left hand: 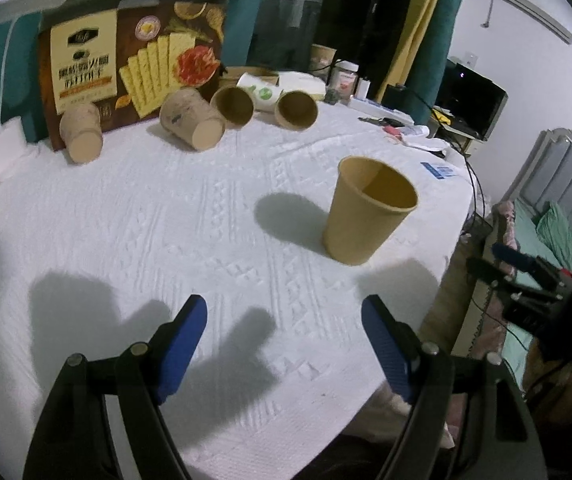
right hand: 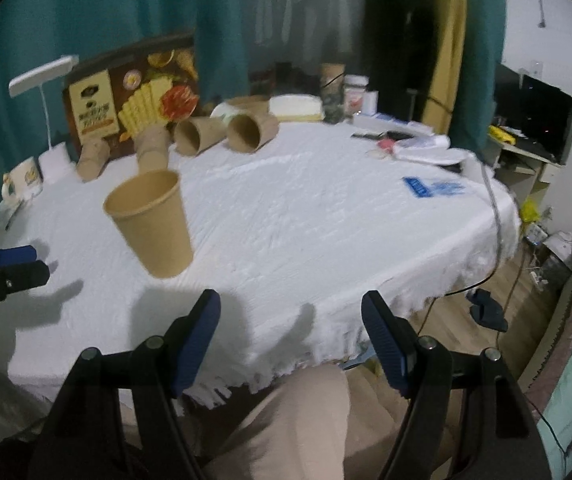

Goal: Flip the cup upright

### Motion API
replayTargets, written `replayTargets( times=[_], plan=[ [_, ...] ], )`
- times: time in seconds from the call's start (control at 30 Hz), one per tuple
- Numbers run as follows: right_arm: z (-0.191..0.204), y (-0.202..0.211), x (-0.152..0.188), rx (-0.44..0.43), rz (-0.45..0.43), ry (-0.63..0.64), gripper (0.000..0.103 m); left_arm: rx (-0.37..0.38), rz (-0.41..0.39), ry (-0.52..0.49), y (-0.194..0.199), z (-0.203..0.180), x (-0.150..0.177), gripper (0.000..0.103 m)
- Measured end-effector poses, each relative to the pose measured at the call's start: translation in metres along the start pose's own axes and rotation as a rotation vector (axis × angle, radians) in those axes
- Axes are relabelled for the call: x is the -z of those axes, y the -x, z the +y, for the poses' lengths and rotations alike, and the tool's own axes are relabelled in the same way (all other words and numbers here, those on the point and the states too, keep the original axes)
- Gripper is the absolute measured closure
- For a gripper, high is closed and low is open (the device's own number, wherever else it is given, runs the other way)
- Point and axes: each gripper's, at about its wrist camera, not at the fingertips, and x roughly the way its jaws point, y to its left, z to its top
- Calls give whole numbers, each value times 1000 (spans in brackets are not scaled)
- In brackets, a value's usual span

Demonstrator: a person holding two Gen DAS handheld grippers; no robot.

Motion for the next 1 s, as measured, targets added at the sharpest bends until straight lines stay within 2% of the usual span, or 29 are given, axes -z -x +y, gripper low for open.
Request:
replayTargets(
  times=[0.37,0.47,0.57,0.67,0.8,1.0],
  plan=[
    [-21,64,-32,49,-138,-23,32,-36,-170,-105,50,-24,-30,23],
    [-20,78,-38,57,-182,-20,32,-22,-250,-119,70,-29,-34,23],
    [-18,94,-44,63,-225,-17,32,-18,-329,-135,89,-34,-35,14],
    [-15,107,-49,65,-265,-13,32,-9,-391,-148,108,-37,-37,13],
    [-7,128,-56,65,-312,-2,32,-40,-486,-149,132,-36,-38,9],
    [14,165,-65,53,-412,33,32,-58,-585,-138,158,-26,-37,3]
  ],
)
